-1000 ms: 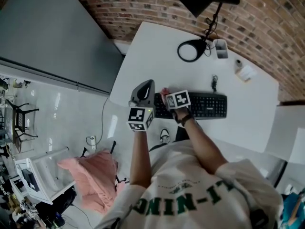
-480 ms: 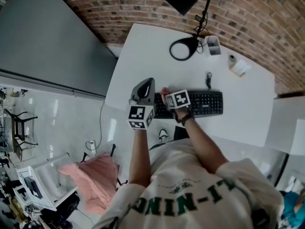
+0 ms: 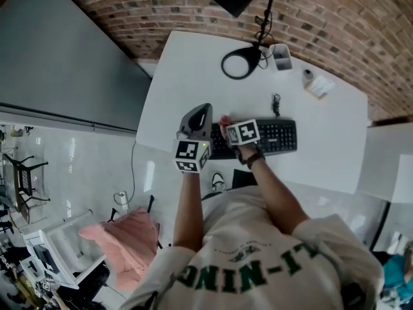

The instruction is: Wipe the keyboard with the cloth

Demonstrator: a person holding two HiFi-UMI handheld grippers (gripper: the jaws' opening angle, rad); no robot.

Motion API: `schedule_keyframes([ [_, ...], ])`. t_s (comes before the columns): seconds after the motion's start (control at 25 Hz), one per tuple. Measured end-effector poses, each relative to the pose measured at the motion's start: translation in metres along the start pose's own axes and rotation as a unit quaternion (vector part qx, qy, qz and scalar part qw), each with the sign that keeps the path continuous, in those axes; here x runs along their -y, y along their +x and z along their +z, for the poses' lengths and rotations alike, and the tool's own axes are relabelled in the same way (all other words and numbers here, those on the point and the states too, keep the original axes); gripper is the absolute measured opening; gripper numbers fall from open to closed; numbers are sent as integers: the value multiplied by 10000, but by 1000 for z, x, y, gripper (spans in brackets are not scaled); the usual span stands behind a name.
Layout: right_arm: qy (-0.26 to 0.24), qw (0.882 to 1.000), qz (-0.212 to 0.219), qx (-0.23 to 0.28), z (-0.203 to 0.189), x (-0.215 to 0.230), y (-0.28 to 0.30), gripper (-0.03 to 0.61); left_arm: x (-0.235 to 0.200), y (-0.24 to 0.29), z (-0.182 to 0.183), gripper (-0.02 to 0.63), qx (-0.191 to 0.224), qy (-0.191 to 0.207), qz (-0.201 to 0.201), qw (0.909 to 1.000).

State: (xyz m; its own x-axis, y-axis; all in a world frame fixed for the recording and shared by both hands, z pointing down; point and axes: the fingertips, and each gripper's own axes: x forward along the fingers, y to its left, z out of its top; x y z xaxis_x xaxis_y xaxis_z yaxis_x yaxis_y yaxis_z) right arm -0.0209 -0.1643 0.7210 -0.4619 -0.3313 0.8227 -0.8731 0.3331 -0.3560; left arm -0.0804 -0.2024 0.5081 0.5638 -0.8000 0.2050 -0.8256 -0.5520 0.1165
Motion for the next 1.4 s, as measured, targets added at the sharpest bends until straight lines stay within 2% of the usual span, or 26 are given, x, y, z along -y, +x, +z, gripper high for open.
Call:
schedule_keyframes([
  [0.84, 777, 9950, -569, 265, -16, 93, -48, 25, 67, 61, -2, 0, -30, 256, -777, 9966],
  [1.4, 992, 9879, -1102, 449, -32, 157, -83, 25, 105, 91, -5, 0, -67, 269, -1189, 9925],
])
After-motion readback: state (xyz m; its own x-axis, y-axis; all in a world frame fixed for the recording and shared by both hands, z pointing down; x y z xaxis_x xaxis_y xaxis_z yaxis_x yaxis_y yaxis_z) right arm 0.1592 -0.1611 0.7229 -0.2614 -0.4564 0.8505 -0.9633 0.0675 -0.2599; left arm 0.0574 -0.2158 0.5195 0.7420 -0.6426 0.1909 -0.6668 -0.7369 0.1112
